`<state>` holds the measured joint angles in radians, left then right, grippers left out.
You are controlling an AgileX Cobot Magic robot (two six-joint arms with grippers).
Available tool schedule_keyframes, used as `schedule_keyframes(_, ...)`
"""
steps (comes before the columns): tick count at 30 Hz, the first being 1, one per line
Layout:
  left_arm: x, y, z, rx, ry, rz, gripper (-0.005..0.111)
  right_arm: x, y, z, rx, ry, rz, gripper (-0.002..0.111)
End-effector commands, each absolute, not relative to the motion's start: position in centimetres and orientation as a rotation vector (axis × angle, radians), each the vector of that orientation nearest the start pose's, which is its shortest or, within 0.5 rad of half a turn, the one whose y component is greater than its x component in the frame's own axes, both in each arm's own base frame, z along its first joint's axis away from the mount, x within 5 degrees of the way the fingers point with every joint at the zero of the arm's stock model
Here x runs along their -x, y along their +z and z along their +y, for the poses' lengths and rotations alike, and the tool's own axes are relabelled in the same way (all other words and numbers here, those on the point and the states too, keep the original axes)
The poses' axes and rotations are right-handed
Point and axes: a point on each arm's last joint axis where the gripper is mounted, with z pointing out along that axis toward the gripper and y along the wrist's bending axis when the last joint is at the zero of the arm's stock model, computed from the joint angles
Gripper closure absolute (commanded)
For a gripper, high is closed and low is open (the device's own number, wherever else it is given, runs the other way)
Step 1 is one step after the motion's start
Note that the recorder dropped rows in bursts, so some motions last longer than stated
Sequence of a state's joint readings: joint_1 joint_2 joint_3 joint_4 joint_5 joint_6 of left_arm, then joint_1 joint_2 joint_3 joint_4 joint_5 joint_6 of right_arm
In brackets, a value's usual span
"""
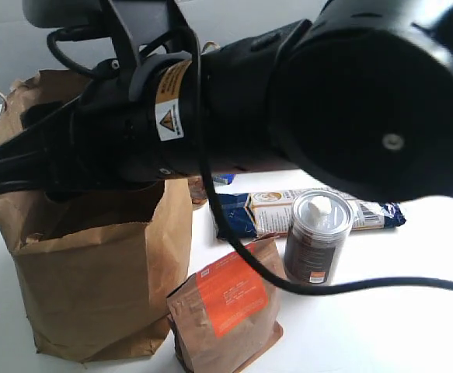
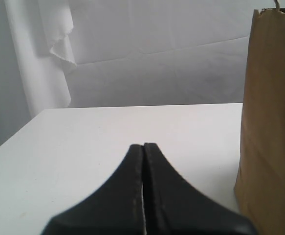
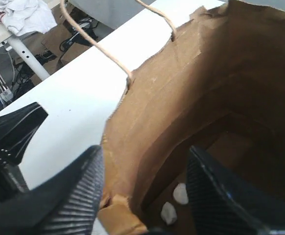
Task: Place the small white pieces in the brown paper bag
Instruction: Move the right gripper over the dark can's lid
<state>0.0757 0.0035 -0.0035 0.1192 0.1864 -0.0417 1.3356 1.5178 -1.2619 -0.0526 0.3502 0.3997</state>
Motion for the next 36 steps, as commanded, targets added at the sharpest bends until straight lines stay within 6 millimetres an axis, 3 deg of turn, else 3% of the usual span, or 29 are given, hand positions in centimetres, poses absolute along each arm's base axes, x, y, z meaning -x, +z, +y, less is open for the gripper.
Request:
schedule_keyframes(1, -5.6, 19.7, 0.6, 0.010, 0.127, 1.665, 0.107, -7.4, 35.4, 33.2, 1.060, 0.942, 1.998, 0.074)
schedule_keyframes(8, -5.6, 19.7, 0.6, 0.010, 0.127, 1.665, 0.107, -7.1, 36.2, 31.2, 1.025, 0.869, 2.088, 0.108)
schedule_keyframes(16, -5.6, 19.7, 0.6, 0.010, 0.127, 1.665, 0.107, -6.0, 35.9, 27.8, 0.978, 0.841, 2.139, 0.108)
schedule_keyframes(25, -5.6, 19.7, 0.6, 0.010, 0.127, 1.665, 0.107, -6.1, 33.3, 23.4, 0.891, 0.739, 2.263, 0.108)
schedule_keyframes(29, -5.6, 19.7, 0.6, 0.010, 0.127, 1.665, 0.107, -7.6, 32.6, 21.5, 0.786, 0.694, 2.305, 0.108)
schedule_keyframes(36, -5.6, 19.7, 0.6, 0.010, 0.127, 1.665, 0.107, -12.2, 31.2, 19.3, 0.628, 0.481, 2.381, 0.108)
